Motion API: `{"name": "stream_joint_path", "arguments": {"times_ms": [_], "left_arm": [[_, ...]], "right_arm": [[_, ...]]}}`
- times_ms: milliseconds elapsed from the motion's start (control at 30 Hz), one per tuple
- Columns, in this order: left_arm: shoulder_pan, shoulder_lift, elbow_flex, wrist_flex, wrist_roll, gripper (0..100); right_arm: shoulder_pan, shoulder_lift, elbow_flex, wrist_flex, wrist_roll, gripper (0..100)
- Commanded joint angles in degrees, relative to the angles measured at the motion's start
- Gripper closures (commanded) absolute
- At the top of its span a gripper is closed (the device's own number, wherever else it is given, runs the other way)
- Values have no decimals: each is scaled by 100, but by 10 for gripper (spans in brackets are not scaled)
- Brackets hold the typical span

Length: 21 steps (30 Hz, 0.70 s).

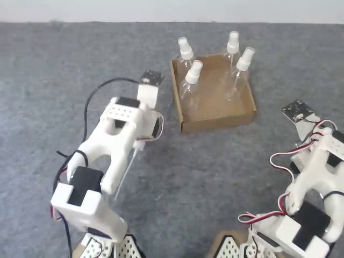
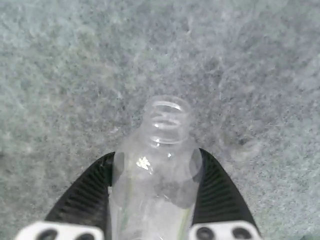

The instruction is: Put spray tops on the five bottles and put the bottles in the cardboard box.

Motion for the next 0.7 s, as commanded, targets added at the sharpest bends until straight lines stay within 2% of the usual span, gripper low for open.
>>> {"name": "stream_joint_path", "arguments": {"times_ms": [0,100,267,400,567,667], "left_arm": [[18,-79,-1253,976,-53,991],[18,-79,-1771,1310,-53,991],[18,-369,-1851,1345,-26,991],[18,-1231,-1534,1310,-18,991],[-35,-2295,-919,1310,-53,991],[-35,-2866,-470,1310,-53,991]], "right_arm": [[40,-119,-70,57,53,976],[66,-110,-62,57,-53,955],[31,-119,-97,40,-466,782],[-171,-119,-97,48,-475,664],[-312,-66,-466,101,-774,670],[-303,-57,-905,523,-879,679]]}}
